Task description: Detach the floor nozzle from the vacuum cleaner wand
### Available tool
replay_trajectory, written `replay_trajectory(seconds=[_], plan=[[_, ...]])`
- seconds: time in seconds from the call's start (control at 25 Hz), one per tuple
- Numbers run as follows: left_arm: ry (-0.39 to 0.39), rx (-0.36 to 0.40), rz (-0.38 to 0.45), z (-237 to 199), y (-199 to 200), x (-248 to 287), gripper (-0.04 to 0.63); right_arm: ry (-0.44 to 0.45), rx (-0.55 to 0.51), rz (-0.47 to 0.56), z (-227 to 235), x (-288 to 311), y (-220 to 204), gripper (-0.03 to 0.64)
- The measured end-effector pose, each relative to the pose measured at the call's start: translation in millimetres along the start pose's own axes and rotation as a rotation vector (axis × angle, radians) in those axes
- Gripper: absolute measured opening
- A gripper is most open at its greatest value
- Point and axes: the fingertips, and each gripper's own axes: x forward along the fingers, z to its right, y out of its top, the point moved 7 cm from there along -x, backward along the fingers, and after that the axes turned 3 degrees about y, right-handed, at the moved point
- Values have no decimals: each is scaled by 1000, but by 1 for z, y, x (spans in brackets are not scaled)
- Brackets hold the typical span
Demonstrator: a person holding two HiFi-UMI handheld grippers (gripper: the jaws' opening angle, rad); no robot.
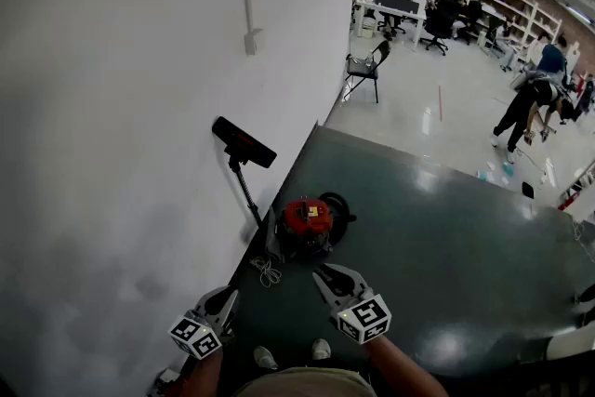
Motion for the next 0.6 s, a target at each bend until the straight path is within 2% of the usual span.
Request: replay_trajectory(seconds=[0.36,0.52,0.6], plan=[[25,16,-2,22,7,32,12,26,18,14,27,-11,1,77],[29,17,1,32,3,46,12,72,125,43,44,-18,-1,81],[27,20,4,36,0,54,12,93,172,59,54,-22,-1,105]])
